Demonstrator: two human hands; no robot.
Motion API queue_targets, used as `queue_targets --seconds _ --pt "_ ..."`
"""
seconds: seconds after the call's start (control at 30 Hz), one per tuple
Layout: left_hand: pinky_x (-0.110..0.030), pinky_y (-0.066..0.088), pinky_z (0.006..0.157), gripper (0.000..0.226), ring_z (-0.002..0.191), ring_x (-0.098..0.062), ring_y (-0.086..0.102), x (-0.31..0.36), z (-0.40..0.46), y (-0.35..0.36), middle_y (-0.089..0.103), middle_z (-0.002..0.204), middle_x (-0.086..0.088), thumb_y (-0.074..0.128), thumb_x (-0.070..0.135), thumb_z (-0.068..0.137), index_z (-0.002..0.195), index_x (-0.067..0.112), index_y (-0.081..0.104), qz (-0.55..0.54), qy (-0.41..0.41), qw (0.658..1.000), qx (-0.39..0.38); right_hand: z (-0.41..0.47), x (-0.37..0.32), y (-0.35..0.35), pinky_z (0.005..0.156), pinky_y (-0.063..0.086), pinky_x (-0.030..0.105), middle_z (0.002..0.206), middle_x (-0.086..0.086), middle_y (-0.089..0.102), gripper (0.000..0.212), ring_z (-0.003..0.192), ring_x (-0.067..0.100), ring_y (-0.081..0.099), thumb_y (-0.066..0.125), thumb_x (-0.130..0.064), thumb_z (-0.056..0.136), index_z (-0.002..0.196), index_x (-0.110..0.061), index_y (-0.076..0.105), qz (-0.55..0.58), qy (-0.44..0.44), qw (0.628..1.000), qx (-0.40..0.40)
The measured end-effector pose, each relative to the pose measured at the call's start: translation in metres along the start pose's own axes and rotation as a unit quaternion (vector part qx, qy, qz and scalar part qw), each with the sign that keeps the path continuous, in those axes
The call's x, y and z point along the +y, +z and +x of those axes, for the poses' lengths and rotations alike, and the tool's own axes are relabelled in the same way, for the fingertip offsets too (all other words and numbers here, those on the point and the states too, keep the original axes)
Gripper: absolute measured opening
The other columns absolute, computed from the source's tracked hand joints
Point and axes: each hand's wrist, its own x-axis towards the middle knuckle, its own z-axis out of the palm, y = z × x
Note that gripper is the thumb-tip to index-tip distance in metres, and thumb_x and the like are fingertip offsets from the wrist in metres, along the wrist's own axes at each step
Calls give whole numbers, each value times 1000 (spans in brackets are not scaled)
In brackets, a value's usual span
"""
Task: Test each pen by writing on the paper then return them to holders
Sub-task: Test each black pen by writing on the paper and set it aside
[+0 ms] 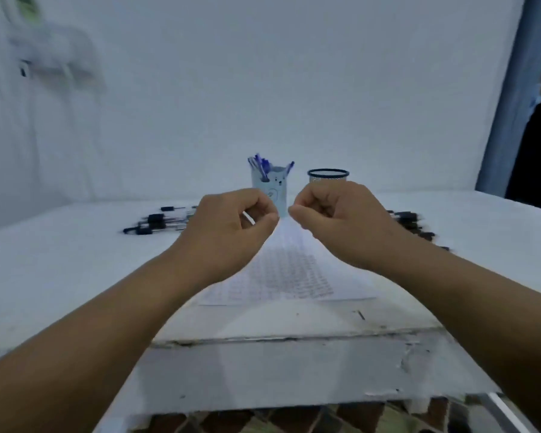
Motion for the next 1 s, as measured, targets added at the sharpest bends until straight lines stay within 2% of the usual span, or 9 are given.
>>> queue_targets --seconds 0.1,0.23,0.37,0.47,0.57,0.67,0.77,0.9,1.0 --pt "-20 47 62 12 67 -8 65 -30 20 -20 67 78 15 66 26 93 83 30 69 52 -29 998 5 37 7 21 56 35 14 58 -16 55 21 54 0 48 65 -32 93 74 -25 64 -39 -2 997 -63" --pt "-19 48 61 11 64 -6 66 -65 55 -39 67 79 13 66 23 92 83 25 70 107 -51 993 -9 75 23 42 63 41 15 74 -14 62 14 64 0 52 66 -35 94 82 -28 67 -98 -12 986 -133" --pt "-6 40 51 10 57 8 57 -101 87 -47 67 90 10 64 17 91 84 22 71 163 -72 982 -60 90 41 56 62 38 11 79 -14 62 11 64 -5 51 66 -32 95 86 -24 68 -115 -22 979 -170" --pt "-3 37 56 13 70 4 58 -130 96 -46 66 96 11 66 14 86 85 25 71 218 -82 969 -86 83 57 66 67 40 12 84 -14 64 9 73 -4 54 65 -31 96 90 -25 69 -110 -23 976 -189" --pt "0 36 68 20 89 0 57 -153 93 -43 65 100 13 65 9 83 88 26 72 245 -79 961 -99 78 68 74 68 40 9 87 -16 64 6 79 -9 54 67 -30 94 90 -27 71 -123 -50 972 -191" --pt "-2 35 71 22 90 7 54 -164 91 -47 62 100 17 67 11 83 94 28 74 250 -89 955 -130 80 71 73 69 42 10 87 -17 65 5 80 -9 54 69 -29 92 88 -30 71 -107 -44 975 -191" --pt "-3 36 68 16 82 11 54 -169 91 -52 64 93 18 73 16 84 88 31 73 258 -63 956 -125 79 72 73 71 46 12 88 -17 65 5 80 -4 55 69 -29 92 88 -30 71 -97 -41 976 -191" --pt "-13 42 72 13 84 -1 60 -174 91 -53 69 89 16 78 18 83 80 30 74 260 -50 958 -113 78 73 72 72 48 13 91 -17 66 3 82 0 57 70 -31 92 89 -31 72 -90 -35 977 -188" --pt "-15 42 75 13 88 -4 60 -175 90 -51 67 89 15 74 19 86 78 28 72 268 -37 957 -104 77 73 71 73 48 14 92 -17 67 3 81 3 59 70 -32 92 90 -32 72 -88 -30 978 -185"
